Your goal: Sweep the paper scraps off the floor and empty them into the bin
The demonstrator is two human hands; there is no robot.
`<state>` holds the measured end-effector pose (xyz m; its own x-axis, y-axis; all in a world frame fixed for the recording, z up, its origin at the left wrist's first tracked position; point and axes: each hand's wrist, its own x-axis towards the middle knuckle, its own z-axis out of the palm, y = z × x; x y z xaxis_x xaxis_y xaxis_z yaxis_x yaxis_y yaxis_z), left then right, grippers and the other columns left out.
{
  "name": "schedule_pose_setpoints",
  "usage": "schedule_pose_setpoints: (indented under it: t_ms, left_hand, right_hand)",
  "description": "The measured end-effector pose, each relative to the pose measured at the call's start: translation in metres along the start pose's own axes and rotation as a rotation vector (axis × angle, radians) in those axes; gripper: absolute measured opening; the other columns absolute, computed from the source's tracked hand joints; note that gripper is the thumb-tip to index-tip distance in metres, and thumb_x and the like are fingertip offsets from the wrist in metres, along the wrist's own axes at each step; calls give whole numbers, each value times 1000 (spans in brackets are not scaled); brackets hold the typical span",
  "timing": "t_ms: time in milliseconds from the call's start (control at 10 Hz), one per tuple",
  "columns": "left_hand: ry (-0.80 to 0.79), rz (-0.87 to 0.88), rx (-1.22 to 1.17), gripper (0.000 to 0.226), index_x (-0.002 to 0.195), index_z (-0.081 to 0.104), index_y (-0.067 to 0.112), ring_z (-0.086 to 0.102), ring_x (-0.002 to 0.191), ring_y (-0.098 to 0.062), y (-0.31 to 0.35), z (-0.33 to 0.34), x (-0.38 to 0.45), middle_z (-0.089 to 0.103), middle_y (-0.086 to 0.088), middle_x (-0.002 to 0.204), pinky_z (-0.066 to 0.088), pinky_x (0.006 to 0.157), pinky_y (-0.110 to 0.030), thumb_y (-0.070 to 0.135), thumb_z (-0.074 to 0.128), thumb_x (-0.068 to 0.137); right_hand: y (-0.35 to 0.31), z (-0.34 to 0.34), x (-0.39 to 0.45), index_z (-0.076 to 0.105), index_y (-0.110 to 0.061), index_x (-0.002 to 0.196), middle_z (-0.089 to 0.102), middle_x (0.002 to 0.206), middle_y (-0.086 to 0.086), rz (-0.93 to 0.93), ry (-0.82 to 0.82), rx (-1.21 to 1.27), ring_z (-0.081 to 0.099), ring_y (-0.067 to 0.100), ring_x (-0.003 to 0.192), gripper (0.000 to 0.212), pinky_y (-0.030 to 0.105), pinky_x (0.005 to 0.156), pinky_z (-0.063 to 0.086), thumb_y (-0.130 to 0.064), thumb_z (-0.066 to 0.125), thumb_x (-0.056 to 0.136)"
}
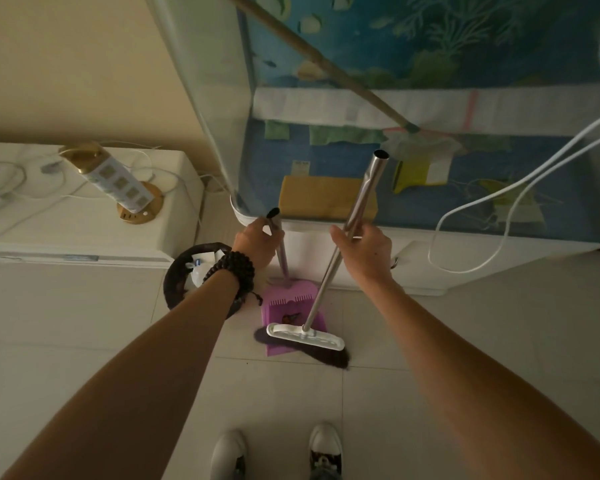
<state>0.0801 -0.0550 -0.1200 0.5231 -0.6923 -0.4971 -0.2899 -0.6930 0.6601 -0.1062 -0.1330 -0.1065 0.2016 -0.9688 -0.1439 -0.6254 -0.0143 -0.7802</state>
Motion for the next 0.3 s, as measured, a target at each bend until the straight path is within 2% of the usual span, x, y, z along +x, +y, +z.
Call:
schedule_pose_setpoints:
  t_ms: [100,200,300]
  left_hand:
    - [-25,-20,-22,46,139,54,17,70,84,-25,-2,-8,1,74,-6,94,64,86,-45,34,66,97]
    - [-19,0,-18,59,147,47,17,69,90,-24,-3,-19,-6,69,-3,98,63,85,-42,26,71,94]
    - [4,14,-29,65,150,44,15,70,106,-32,-9,-27,-13,66,-4,110,61,92,-47,20,74,92]
  right_hand:
    - [-4,0,1,67,-10,98,62,83,-3,38,-19,-11,55,12,76,34,10,56,35,-41,71,84]
    - [-8,-2,-5,66,-10,100,62,88,-3,71,-29,-18,58,15,83,37,21,68,40,-42,73,82]
    - [-12,-6,-11,65,-11,108,66,102,-1,107,-29,5,62,18,97,45,26,76,44,-43,74,79]
